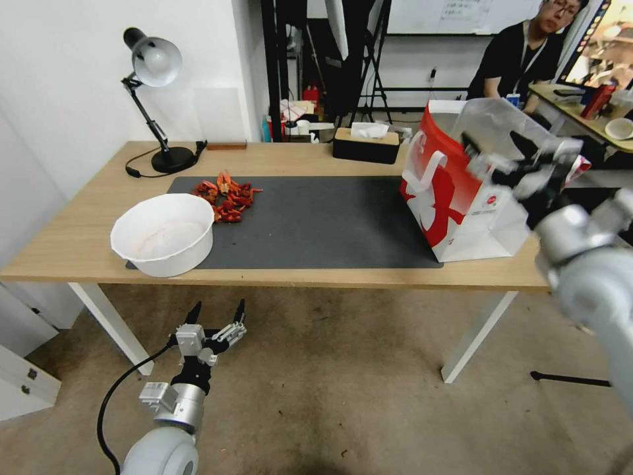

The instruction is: Close the takeout container lid, then place the container into the takeout bag.

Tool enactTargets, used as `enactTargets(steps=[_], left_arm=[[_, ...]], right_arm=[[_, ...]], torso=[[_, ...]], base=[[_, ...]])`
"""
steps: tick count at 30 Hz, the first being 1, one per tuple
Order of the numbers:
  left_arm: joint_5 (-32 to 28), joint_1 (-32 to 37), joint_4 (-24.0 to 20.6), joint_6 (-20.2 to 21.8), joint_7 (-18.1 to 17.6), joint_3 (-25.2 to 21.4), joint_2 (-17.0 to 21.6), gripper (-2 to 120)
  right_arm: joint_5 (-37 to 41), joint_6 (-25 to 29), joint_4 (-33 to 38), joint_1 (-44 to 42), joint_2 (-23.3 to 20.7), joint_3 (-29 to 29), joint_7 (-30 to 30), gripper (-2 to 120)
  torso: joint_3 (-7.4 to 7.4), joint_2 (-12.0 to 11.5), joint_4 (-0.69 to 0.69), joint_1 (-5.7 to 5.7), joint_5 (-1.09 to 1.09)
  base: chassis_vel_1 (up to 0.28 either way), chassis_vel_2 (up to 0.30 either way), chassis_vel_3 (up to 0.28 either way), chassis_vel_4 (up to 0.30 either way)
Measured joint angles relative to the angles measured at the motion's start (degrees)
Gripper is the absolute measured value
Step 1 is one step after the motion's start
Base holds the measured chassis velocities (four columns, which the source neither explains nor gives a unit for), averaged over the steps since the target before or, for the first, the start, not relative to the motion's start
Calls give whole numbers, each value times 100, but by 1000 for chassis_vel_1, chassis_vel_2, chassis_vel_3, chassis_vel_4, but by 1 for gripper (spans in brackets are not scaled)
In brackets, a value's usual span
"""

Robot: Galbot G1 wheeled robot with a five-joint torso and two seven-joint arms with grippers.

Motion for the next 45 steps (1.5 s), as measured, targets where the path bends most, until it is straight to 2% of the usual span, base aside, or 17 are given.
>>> enactTargets(steps=[3,4,7,8,10,15,21,28,45], left_arm=[[37,30,-14,-63,20,-6,-49,100],[37,30,-14,-63,20,-6,-49,100],[82,53,-16,-157,21,2,-86,100],[82,53,-16,-157,21,2,-86,100],[121,55,-16,-247,28,10,-113,100],[263,59,-13,-332,20,39,-153,100],[312,69,-2,-364,21,49,-158,100],[313,61,76,-486,23,46,-159,100],[307,58,84,-492,17,45,-157,100]], right_arm=[[-742,756,-2,-1009,524,-38,6,100],[-742,756,-2,-1009,524,-38,6,100],[-1401,1554,-382,-1810,1204,-262,46,100],[-1401,1554,-382,-1810,1204,-262,46,100],[-1662,1887,-594,-2136,1536,-399,105,100],[-1808,2091,-772,-2404,1936,-589,273,100],[-1691,2036,-829,-2470,2061,-667,339,100],[-1551,1945,-868,-2523,2071,-689,329,100],[-1519,1920,-871,-2500,2055,-689,321,100]], torso=[[0,1,-5,0,3],[0,1,-5,0,3],[0,0,-2,0,4],[0,0,-2,0,4],[0,1,-4,-1,2],[0,0,-2,0,2],[0,0,-2,0,3],[0,0,-2,0,3],[1,0,-2,1,3]], base=[[0,0,0,0],[0,0,0,0],[0,0,0,0],[0,0,0,0],[0,0,0,0],[0,0,0,0],[0,0,0,0],[0,0,0,0],[0,0,0,0]])
